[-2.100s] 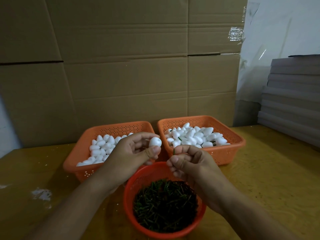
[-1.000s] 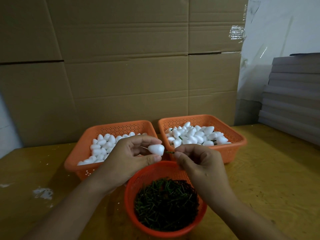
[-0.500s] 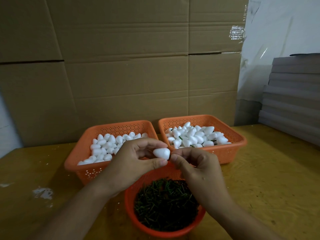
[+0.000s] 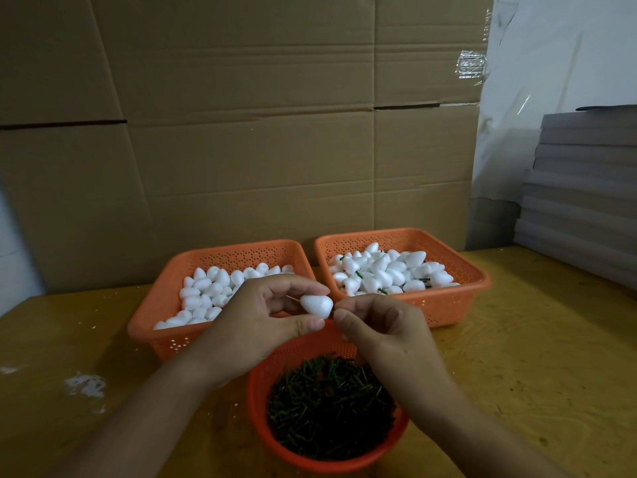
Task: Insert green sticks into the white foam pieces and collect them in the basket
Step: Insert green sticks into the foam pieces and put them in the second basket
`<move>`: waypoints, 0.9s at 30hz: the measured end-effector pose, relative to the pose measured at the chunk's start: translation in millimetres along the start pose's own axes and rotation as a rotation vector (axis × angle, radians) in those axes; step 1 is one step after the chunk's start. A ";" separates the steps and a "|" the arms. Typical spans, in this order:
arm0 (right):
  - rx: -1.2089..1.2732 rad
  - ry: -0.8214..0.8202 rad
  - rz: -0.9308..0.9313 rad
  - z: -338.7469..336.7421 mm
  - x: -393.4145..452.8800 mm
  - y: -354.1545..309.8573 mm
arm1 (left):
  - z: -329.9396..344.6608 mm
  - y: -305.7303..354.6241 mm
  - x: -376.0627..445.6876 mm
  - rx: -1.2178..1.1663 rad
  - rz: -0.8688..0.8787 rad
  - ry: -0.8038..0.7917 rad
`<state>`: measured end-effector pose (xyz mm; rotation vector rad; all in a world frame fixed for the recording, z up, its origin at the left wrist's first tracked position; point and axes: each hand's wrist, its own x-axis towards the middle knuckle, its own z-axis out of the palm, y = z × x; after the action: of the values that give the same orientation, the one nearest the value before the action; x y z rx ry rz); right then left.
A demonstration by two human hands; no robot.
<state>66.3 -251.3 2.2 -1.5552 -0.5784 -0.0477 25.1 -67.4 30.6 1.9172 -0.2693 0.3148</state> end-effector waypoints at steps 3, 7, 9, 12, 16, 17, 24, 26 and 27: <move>0.031 -0.083 0.112 -3.4 0.1 -4.3 | -2.3 1.2 0.3 0.005 -0.029 -0.019; 0.013 -0.210 0.211 -7.5 1.9 -6.3 | -4.1 1.1 -0.6 0.053 -0.051 -0.099; 0.001 -0.258 0.243 -9.1 3.0 -6.1 | -4.4 1.9 -1.2 0.067 -0.053 -0.108; 0.037 -0.282 0.261 -9.7 2.6 -5.2 | -4.0 1.9 -0.1 0.038 -0.046 -0.104; 0.204 -0.170 0.273 -6.0 0.9 -3.1 | -3.4 2.0 1.7 -0.195 -0.097 0.004; 0.228 -0.146 0.273 -4.9 0.5 -3.1 | -3.4 2.7 1.6 -0.242 -0.113 0.014; 0.231 -0.079 0.246 -1.2 -2.4 -4.5 | 2.0 4.5 1.0 -0.285 -0.128 0.009; 0.213 -0.080 0.234 0.2 -3.7 -5.1 | 4.9 3.2 1.0 -0.262 -0.110 0.018; 0.201 -0.081 0.226 0.8 -4.3 -5.3 | 5.9 2.6 1.0 -0.255 -0.097 0.022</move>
<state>60.3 -252.2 5.5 -1.4219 -0.4526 0.2397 25.7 -73.9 31.2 1.6679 -0.1914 0.2252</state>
